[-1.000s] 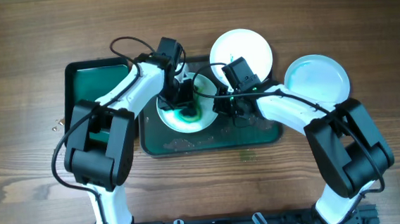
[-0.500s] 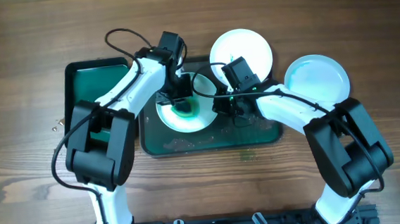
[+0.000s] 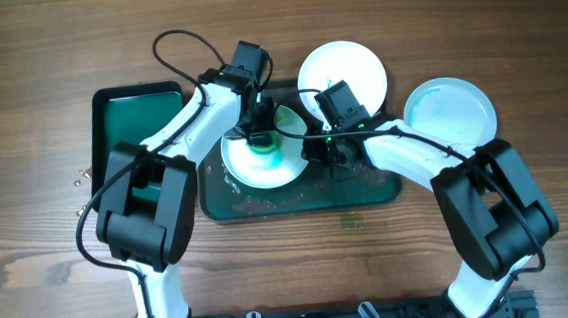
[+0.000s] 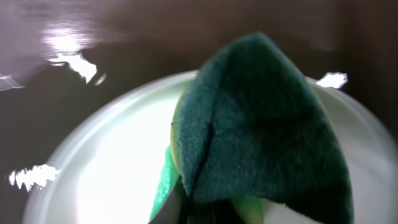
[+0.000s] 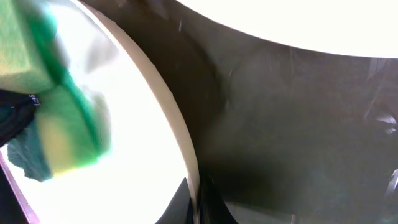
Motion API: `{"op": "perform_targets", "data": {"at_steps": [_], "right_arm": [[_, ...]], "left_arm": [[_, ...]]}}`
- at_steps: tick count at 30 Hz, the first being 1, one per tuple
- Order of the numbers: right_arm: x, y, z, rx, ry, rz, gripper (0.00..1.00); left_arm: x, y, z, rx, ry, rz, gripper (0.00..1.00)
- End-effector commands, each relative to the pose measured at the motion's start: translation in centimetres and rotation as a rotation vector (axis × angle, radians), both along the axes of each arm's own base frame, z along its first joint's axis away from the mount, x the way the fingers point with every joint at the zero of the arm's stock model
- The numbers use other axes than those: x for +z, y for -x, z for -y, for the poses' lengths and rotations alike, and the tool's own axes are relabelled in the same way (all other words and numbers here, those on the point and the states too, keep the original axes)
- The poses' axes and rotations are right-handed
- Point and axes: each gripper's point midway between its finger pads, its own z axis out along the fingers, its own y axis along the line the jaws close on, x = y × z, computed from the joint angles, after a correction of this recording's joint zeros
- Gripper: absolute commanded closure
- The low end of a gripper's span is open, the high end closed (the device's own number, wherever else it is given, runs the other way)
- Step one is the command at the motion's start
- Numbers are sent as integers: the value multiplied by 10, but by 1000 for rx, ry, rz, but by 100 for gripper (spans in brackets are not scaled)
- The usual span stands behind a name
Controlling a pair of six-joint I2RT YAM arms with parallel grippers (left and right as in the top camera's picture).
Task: Clean dirty plates on tray and stack at the side
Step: 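Scrub the held plate with the sponge in the left gripper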
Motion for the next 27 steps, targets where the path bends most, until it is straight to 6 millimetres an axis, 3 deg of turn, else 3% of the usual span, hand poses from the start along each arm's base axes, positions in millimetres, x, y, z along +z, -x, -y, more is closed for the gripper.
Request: {"op": "perform_targets", "data": {"at_steps": [1, 6, 8, 11, 13, 17, 20, 23, 27], "right_arm": [[-16, 8, 4, 12, 24, -43, 96], [-16, 8, 4, 12, 24, -43, 96], [-16, 8, 4, 12, 24, -43, 96], [-16, 8, 3, 12, 22, -43, 96], [-16, 8, 3, 14, 20, -45, 96], [-16, 8, 3, 16, 18, -46, 96], [-16, 9, 2, 18, 15, -48, 96], [-16, 10, 2, 20, 13, -52, 96], [-16, 11, 2, 37, 15, -49, 96]], "left_arm": [[2, -2, -57, 166, -282, 44, 96], [-5, 44, -47, 119, -226, -169, 96], [-7, 63, -23, 15, -97, -267, 96], [2, 81, 27, -187, 201, -353, 96], [10, 83, 49, -260, 334, -350, 96], [11, 58, 61, -280, 373, -240, 96], [5, 27, 51, -190, 286, -128, 96], [-2, -2, 13, -17, 81, -14, 96], [0, -16, -31, 74, -95, 44, 96]]}}
